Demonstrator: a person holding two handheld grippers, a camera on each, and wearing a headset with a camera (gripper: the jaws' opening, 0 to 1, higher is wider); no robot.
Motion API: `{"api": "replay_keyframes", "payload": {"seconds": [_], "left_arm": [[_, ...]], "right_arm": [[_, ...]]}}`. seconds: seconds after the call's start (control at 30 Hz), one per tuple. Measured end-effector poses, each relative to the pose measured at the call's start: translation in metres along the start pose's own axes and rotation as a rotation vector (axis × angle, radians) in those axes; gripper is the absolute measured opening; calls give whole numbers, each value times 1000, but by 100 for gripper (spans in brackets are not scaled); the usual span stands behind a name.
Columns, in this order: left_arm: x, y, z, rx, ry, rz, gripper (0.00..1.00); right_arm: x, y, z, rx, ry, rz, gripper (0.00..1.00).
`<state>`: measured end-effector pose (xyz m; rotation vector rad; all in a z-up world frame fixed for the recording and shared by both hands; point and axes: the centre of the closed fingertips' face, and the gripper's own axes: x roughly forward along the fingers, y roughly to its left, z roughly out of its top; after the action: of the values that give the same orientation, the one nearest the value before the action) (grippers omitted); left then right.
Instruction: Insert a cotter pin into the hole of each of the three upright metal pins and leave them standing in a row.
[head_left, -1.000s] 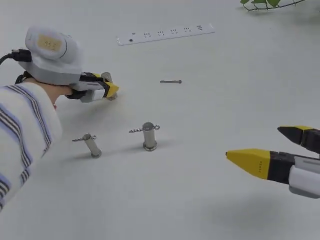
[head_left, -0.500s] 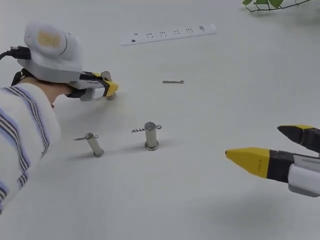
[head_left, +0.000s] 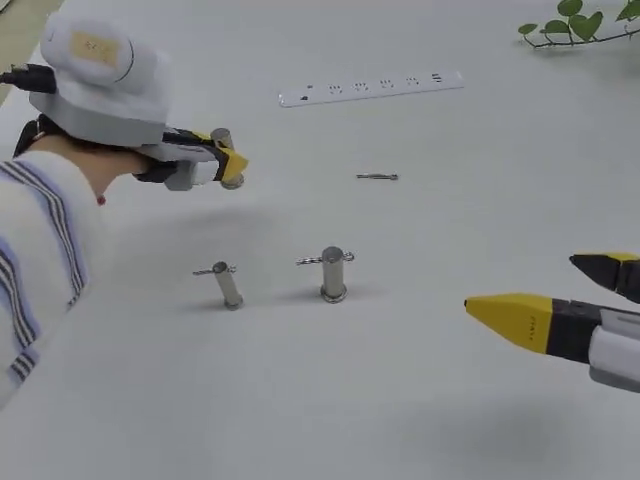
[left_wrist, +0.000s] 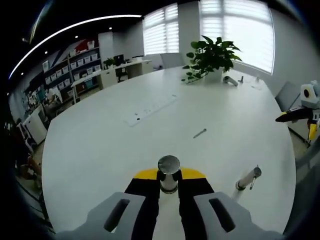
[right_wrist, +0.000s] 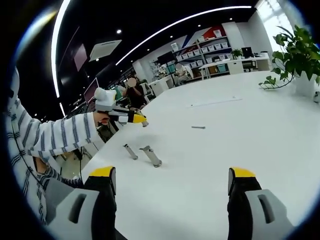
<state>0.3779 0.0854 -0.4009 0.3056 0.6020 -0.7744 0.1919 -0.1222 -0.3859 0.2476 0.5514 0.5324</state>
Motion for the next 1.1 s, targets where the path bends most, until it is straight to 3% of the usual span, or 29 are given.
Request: {"api": "replay_keyframes", "payload": {"seconds": [0.37, 0.57, 0.83, 1.1], "left_arm": [[-48, -30, -1, -76, -38, 8, 9], [-68, -54, 0, -53, -49, -14, 9], [-81, -93, -4, -38, -76, -47, 9], [-75, -122, -21, -38, -65, -83, 9]], "right_arm": [[3, 13, 9, -36, -12, 46, 92], [3, 19, 11, -54, -11, 63, 92], [4, 26, 13, -71, -9, 79, 92], [5, 28, 13, -83, -6, 87, 92]]}}
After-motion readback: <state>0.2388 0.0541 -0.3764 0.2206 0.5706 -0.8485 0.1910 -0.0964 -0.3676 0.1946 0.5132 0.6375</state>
